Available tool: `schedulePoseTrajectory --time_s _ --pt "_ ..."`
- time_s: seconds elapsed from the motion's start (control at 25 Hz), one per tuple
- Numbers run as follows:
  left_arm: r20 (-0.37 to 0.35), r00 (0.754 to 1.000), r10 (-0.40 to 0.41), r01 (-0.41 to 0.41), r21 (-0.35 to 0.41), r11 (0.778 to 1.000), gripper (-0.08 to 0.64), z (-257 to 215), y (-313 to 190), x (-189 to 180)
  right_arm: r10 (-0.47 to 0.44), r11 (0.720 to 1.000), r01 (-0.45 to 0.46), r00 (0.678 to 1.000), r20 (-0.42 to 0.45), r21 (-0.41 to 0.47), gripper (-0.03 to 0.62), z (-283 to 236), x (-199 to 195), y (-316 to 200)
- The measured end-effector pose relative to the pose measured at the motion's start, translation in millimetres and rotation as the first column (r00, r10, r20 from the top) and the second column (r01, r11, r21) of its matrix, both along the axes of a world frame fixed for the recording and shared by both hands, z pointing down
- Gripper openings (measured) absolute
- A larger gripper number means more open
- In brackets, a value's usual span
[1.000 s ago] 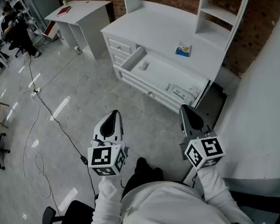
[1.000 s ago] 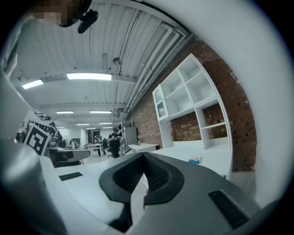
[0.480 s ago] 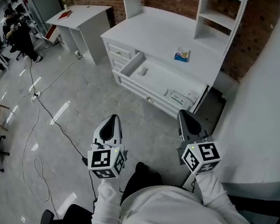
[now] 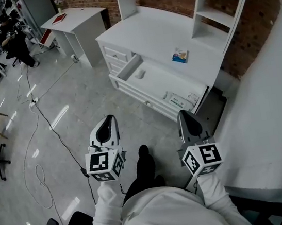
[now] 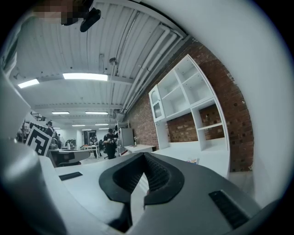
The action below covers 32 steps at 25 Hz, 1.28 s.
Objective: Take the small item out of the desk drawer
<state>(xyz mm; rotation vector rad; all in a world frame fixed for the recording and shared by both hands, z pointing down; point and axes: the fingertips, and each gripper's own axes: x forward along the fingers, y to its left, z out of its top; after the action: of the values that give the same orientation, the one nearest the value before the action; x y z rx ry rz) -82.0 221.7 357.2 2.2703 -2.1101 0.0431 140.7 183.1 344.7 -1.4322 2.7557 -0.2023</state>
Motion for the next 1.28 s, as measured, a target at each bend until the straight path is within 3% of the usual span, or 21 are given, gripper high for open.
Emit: schedulePoseTrajectory --time_s 1.28 --pt "-0.072 0.996 0.050 -0.054 -0.050 0.997 0.201 16 -244 -89 0.078 0.995 -0.079 0.997 -0.018 -0.068 0.028 14 -78 -218"
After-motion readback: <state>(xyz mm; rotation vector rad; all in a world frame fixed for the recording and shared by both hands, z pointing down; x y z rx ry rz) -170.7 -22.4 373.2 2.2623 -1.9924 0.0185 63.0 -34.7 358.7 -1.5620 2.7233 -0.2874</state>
